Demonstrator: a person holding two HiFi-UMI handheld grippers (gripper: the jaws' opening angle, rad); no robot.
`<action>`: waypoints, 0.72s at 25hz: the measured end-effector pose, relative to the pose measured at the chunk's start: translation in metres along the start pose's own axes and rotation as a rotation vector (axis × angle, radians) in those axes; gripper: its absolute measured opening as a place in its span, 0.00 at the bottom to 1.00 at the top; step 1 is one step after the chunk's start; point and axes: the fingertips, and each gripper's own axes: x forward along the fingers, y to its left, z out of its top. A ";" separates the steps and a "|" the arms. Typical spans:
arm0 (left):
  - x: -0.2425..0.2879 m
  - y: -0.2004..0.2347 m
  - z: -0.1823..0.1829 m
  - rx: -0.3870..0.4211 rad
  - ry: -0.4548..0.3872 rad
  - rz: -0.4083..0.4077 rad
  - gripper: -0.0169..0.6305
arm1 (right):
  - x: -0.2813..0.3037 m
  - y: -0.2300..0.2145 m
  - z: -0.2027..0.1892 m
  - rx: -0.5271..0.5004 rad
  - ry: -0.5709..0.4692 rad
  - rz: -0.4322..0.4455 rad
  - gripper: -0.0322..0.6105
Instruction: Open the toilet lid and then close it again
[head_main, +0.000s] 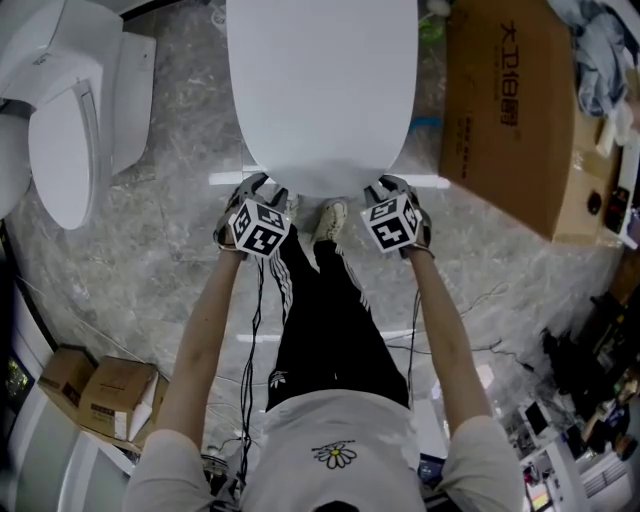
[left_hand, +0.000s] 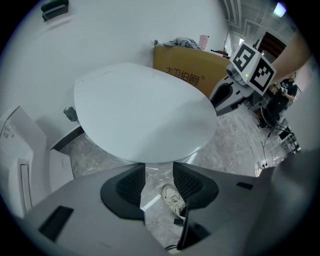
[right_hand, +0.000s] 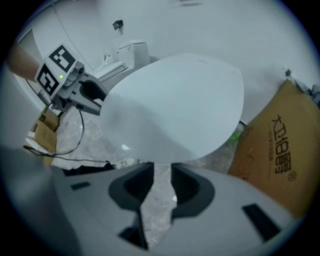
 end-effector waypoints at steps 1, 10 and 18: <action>0.000 0.001 0.000 -0.006 0.000 0.004 0.33 | -0.001 0.000 0.000 -0.001 0.001 0.000 0.24; -0.057 0.036 0.018 -0.165 -0.055 0.074 0.33 | -0.055 -0.017 0.015 0.129 -0.070 -0.088 0.20; -0.213 0.070 0.170 -0.196 -0.426 0.193 0.21 | -0.234 -0.076 0.130 0.204 -0.451 -0.344 0.11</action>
